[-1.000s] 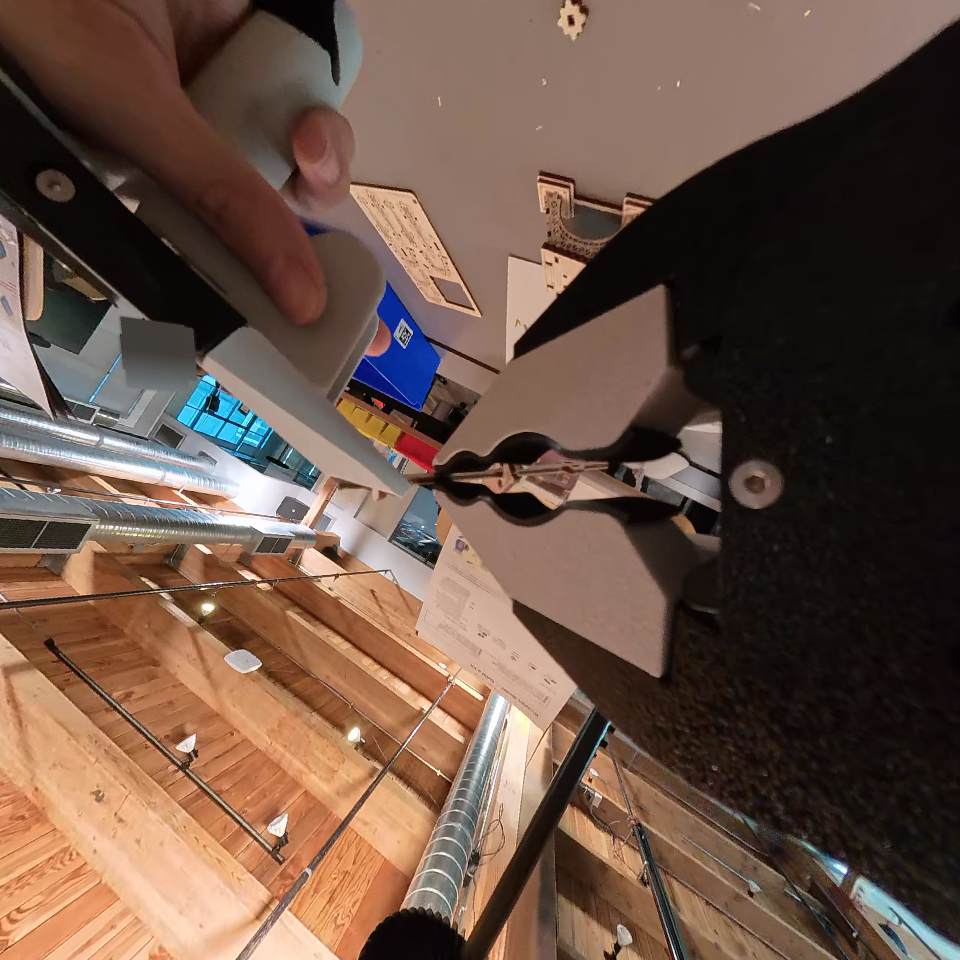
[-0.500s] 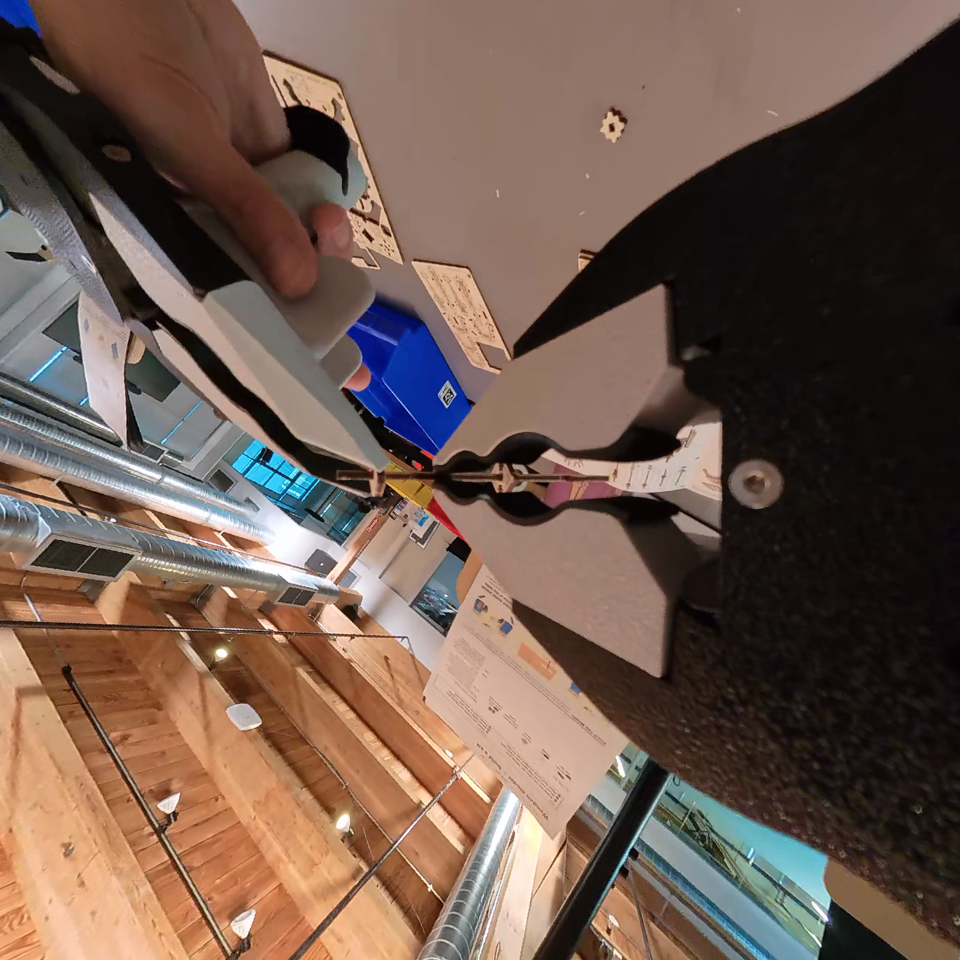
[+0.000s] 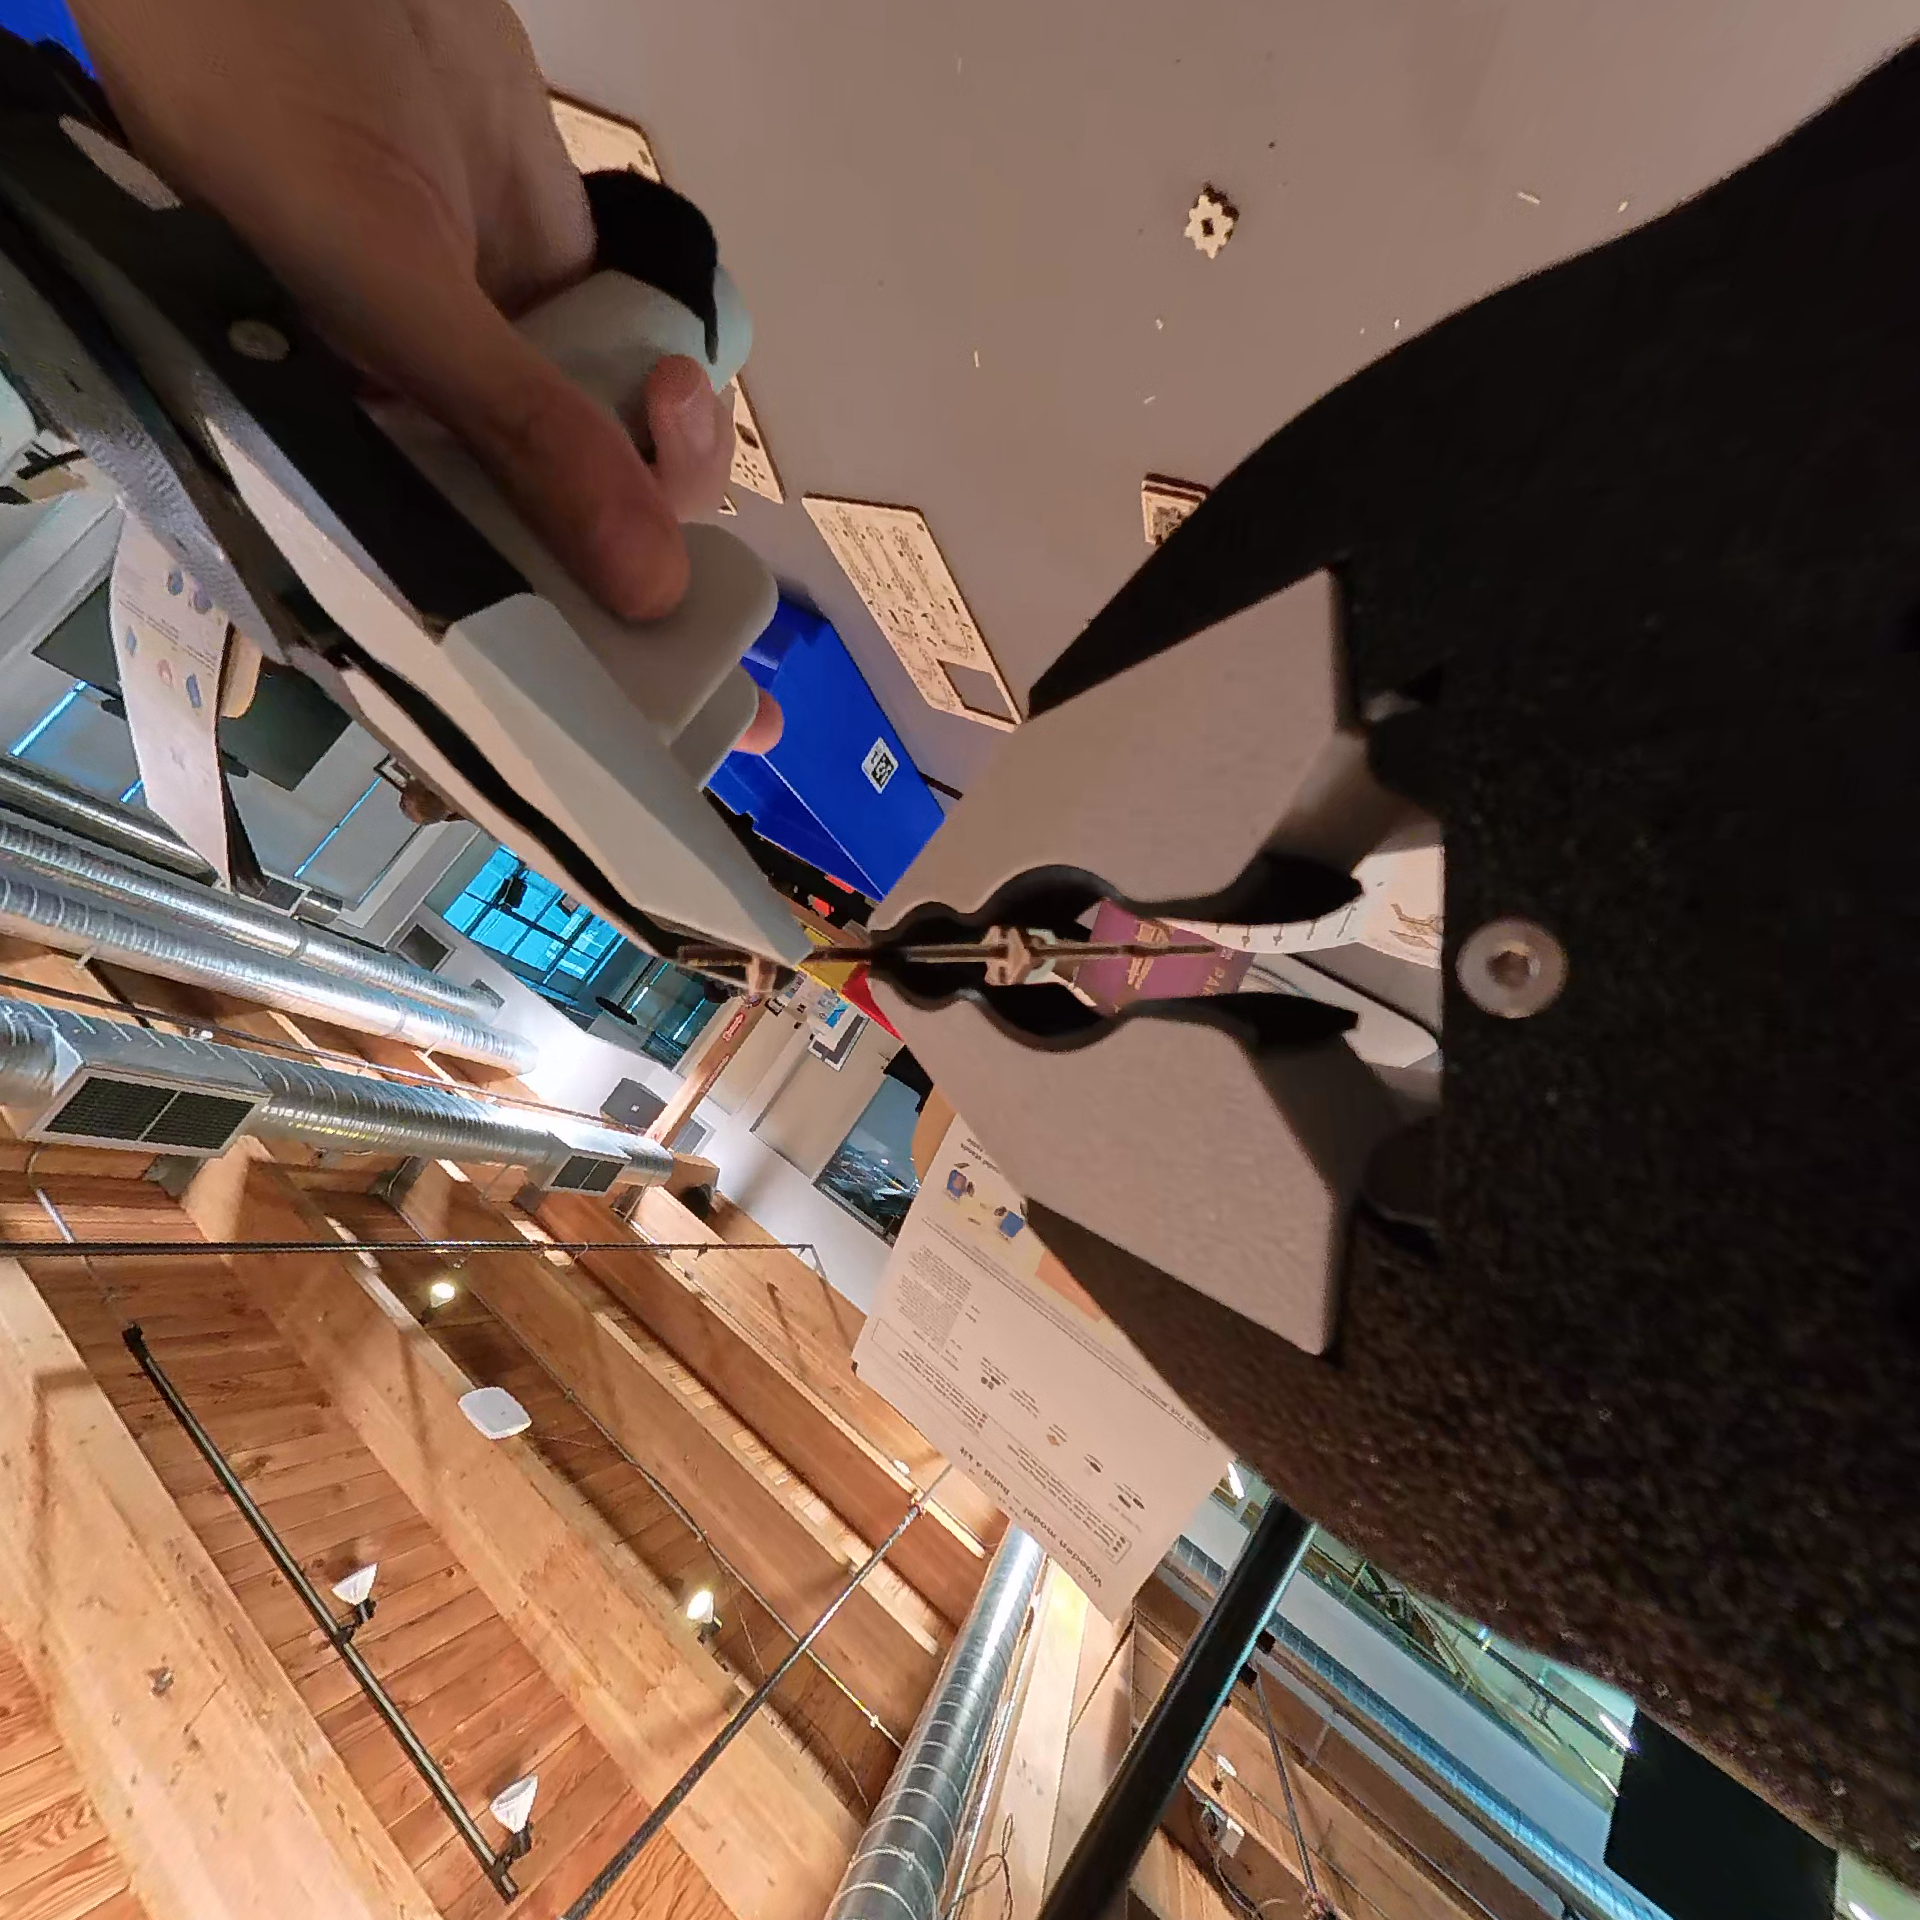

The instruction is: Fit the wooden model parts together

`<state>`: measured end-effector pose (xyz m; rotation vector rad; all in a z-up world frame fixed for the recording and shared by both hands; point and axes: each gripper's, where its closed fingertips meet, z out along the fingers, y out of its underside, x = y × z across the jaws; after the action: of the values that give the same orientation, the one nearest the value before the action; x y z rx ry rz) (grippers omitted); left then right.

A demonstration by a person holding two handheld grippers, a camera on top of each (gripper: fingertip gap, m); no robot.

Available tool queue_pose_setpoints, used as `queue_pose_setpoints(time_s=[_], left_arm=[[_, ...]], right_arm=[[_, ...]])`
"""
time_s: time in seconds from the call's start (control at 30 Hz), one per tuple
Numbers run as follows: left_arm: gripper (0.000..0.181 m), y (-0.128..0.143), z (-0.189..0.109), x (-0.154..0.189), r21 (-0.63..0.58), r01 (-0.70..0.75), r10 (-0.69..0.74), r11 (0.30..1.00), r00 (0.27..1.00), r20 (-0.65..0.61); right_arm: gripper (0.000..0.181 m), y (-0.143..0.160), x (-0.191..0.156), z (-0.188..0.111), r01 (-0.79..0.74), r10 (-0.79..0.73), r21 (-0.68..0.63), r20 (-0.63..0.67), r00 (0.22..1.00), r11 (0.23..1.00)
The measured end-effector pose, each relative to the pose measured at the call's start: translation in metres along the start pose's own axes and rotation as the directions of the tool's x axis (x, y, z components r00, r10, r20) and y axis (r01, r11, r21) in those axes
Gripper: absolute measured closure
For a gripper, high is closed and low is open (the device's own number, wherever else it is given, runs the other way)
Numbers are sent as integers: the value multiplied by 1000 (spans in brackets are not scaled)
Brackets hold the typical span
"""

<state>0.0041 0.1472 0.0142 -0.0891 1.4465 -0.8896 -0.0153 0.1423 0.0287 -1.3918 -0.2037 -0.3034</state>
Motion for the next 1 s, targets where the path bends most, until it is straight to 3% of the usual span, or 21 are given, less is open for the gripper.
queue_pose_setpoints(time_s=[0.2,0.4,0.7,1.0], left_arm=[[181,2,2,1,-13,22,-22,1000,1000,-11],[181,7,5,3,-59,-26,26,998,1000,8],[181,3,4,1,-41,6,-5,999,1000,15],[181,0,4,-2,-33,24,-22,999,999,39]], right_arm=[[171,1,1,0,-64,63,11,8,998,998],[170,-6,5,-3,-61,62,64,-21,998,996],[172,-5,5,-4,-28,29,57,-19,999,998],[181,-15,5,-6,-22,26,131,-30,999,991]])
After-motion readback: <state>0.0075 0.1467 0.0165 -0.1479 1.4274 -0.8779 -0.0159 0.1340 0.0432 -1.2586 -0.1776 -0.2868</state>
